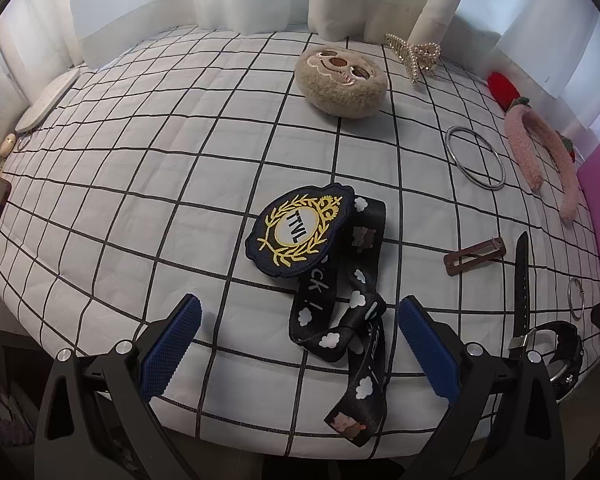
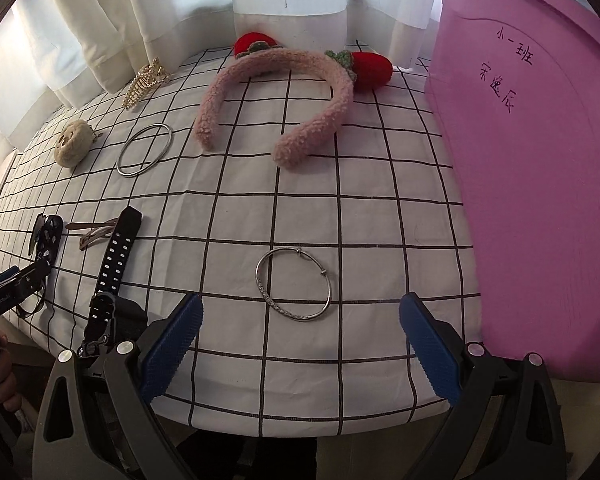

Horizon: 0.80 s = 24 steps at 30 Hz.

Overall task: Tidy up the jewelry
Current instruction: 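Grasp the black lanyard with the left tool while the right tool grasps the silver bangle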

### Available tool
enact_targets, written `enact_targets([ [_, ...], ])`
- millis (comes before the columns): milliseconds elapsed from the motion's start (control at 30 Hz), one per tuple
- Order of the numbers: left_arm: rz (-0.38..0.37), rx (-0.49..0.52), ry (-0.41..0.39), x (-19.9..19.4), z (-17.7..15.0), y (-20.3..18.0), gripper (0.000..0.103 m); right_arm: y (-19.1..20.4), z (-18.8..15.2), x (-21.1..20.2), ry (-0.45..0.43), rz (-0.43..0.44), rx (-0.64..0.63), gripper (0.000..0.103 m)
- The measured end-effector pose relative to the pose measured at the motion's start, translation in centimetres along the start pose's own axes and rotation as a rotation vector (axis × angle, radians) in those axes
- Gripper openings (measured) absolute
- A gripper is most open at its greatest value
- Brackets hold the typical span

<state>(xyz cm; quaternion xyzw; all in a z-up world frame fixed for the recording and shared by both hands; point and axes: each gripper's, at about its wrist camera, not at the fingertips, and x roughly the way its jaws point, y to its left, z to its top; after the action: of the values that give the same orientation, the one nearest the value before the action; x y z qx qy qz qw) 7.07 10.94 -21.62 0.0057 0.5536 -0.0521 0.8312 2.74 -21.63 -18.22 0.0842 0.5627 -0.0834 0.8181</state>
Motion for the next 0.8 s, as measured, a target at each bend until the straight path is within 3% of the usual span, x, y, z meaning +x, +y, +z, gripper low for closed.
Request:
enact_targets([
  [233, 0.028, 0.050, -0.020, 0.9, 0.0, -0.3, 0.097, -0.4, 0.3, 3.2, 0.048, -0.065, -0.025, 0.094],
  [700, 0.040, 0.042, -0.150, 0.9, -1.0, -0.9, 0.097, -1.7, 0.2, 3.9, -0.027, -0.013, -0.019, 0.094],
  [800, 0.028, 0.064, -0.160, 0.6, -1.1, -1.2, 0.090, -1.2, 0.3, 3.8, -0.030, -0.012, -0.021, 0.094],
])
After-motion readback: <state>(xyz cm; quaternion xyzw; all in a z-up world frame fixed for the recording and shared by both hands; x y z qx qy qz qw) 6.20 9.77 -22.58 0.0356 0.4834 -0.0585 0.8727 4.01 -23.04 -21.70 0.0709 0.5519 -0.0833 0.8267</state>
